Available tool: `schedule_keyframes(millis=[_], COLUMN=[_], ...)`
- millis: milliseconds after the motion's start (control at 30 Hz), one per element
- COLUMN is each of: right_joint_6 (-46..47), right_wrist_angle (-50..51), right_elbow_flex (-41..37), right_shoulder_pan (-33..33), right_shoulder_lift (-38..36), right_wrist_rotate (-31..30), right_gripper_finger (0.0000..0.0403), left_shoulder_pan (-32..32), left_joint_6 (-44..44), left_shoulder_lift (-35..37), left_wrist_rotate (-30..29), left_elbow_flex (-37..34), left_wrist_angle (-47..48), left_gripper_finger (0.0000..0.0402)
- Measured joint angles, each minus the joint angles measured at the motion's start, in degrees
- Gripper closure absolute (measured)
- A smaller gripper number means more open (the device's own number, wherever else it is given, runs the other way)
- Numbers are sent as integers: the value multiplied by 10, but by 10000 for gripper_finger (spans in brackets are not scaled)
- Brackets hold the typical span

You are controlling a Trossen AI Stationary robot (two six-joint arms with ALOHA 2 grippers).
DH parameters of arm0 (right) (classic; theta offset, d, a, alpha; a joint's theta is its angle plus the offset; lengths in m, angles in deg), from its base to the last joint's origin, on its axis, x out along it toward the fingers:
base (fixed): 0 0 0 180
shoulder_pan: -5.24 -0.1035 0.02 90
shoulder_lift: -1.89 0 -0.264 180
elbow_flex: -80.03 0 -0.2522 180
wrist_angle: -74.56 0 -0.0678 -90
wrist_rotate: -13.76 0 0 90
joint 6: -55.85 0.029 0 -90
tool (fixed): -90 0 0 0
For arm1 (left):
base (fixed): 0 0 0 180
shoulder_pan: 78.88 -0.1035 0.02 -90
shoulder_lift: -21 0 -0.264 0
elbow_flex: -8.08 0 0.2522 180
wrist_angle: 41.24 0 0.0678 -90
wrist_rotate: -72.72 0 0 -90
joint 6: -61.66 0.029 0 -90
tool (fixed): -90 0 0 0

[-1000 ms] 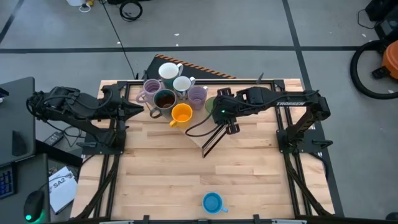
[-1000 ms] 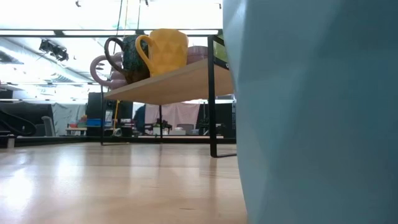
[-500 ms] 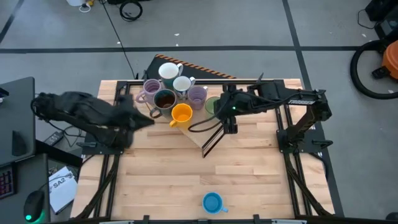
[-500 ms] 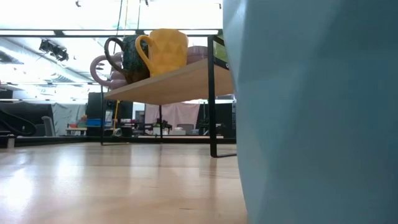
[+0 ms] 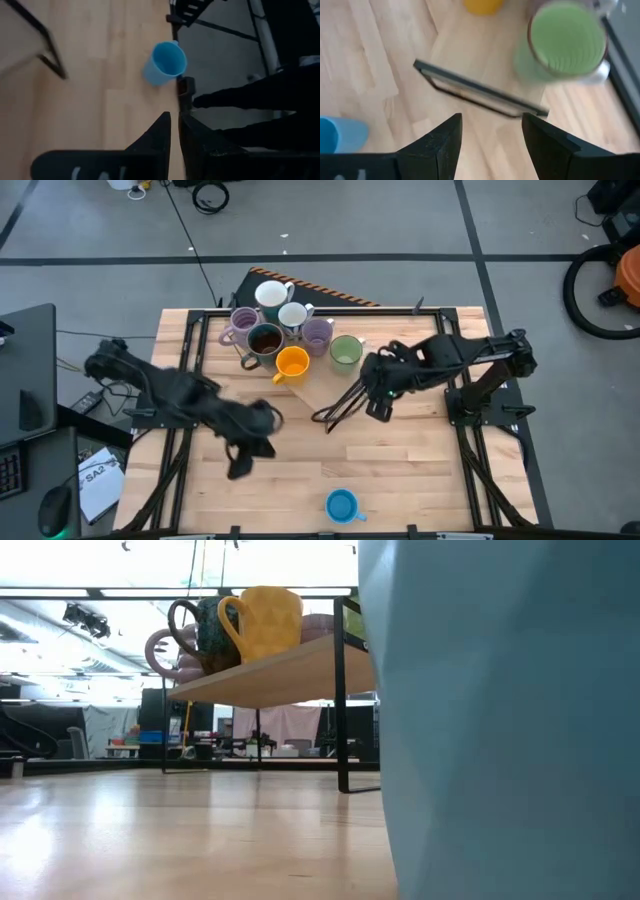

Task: Place coffee mugs
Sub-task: Put the blue mug on the shelf

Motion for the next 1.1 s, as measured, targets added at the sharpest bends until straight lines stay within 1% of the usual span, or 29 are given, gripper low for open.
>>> schedule_keyframes(millis=[100, 167, 300, 367, 467, 567, 633, 700, 800, 900, 967, 1100], right_joint_6=[62, 83, 89, 89, 89, 86, 80, 78, 81, 80, 77, 76], right_wrist_angle=[22, 26, 26, 29, 37, 39, 44, 50, 54, 56, 56, 57], right_elbow_flex=[0, 0, -2, -6, -6, -6, -6, -6, -6, -6, -6, -6], right_shoulder_pan=[-23, -40, -77, -96, -131, -176, -207, -232, -263, -287, -300, -316], right_shoulder_lift=[0, 0, 0, 0, 0, 0, -1, -3, -5, -7, -8, -9], right_wrist_rotate=[-5, -20, -57, -67, -61, -54, -74, -100, -117, -120, -128, -153], right_gripper_finger=[191, 191, 191, 191, 191, 191, 191, 191, 191, 191, 191, 191], left_shoulder_pan=[22, 34, 49, 51, 49, 46, 45, 49, 61, 74, 78, 77], left_joint_6=[-47, -82, -202, -256, -349, -449, -506, -559, -642, -675, -679, -677], left_shoulder_lift=[-42, -72, -131, -158, -196, -235, -262, -285, -307, -326, -342, -380], left_wrist_rotate=[1, -10, -83, -106, -134, -143, -143, -147, -182, -213, -216, -217], left_elbow_flex=[0, 0, 0, 0, 0, 0, 0, 0, 8, 51, 95, 188], left_wrist_angle=[-36, -64, -104, -129, -173, -224, -251, -263, -258, -234, -197, -67], left_gripper_finger=[361, 361, 352, 338, 308, 275, 256, 246, 244, 252, 259, 264])
